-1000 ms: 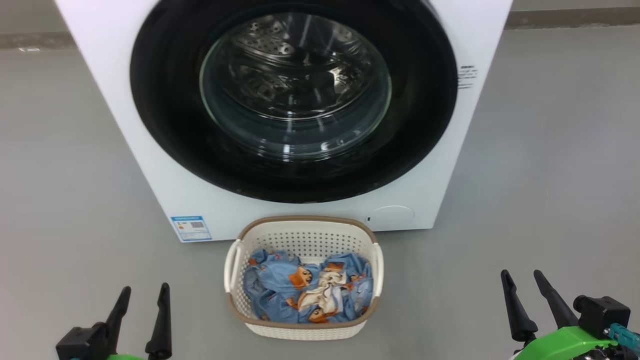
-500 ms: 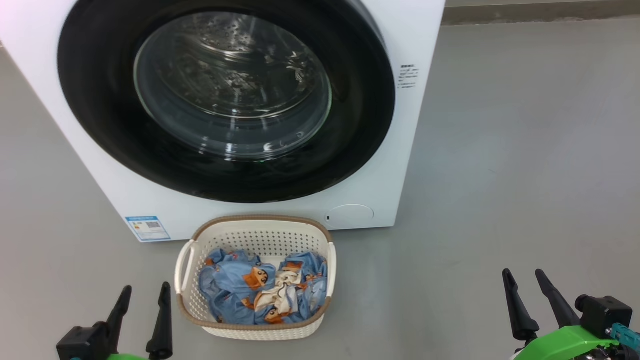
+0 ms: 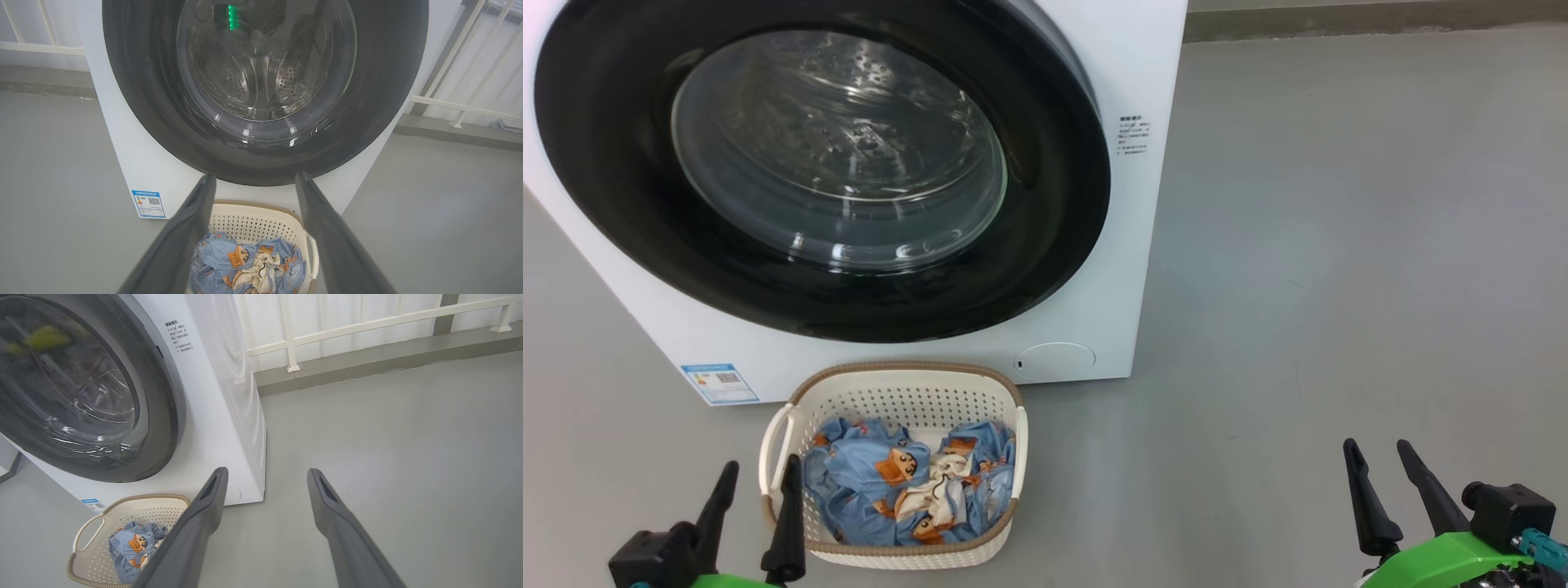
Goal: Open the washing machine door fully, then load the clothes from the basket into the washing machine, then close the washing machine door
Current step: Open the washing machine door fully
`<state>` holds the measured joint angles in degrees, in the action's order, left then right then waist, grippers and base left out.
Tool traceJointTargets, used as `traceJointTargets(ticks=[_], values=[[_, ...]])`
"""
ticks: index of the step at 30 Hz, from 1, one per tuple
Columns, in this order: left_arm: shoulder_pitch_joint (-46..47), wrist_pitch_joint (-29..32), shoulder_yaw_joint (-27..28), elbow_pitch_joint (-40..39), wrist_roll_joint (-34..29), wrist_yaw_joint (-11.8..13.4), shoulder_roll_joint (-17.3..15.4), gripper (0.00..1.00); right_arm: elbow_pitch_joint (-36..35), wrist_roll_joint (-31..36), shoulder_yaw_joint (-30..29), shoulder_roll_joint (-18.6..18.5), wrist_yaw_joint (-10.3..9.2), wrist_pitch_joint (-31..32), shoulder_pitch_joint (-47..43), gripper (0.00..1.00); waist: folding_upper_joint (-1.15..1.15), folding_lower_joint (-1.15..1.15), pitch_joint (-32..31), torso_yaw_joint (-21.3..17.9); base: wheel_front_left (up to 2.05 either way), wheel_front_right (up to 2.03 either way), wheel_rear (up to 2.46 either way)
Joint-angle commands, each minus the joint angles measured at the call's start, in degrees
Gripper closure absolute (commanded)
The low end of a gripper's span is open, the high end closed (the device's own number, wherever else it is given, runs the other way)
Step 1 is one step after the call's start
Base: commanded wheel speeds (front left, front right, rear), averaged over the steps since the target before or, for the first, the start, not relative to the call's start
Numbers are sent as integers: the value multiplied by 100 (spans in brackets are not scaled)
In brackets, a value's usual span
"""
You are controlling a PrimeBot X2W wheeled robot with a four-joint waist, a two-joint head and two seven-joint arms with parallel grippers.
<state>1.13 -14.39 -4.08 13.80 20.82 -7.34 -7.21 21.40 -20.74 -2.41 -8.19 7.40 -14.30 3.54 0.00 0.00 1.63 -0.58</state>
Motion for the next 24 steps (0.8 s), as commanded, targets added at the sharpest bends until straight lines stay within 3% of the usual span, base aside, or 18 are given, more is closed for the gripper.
traceJointTargets(ticks=[1,12,13,14,15,16,24], values=[[201,-61,198,-160,44,-14,-124,0,-135,35,119,-59,9,-70,152,0,0,0,1,0,24,24,-47],[105,-61,148,-161,94,-14,-51,0,-125,-7,152,-40,9,-70,110,0,0,0,-96,33,2,2,-4],[94,-61,143,-168,99,-14,-38,0,-128,-29,165,-39,9,-70,108,21,0,0,-98,40,0,0,0],[85,-61,125,-170,105,-14,-27,0,-135,-52,174,-39,9,-70,113,62,0,0,-95,48,0,0,0],[80,-61,102,-169,108,-14,-22,0,-143,-73,182,-39,9,-70,126,87,0,0,-91,55,0,0,0],[78,-61,82,-171,108,-14,-16,0,-163,-103,198,-36,9,-70,146,100,0,0,-84,62,0,0,0],[113,-61,32,-234,140,-14,57,0,-464,-728,203,85,9,-70,552,100,0,0,72,117,0,0,0]])
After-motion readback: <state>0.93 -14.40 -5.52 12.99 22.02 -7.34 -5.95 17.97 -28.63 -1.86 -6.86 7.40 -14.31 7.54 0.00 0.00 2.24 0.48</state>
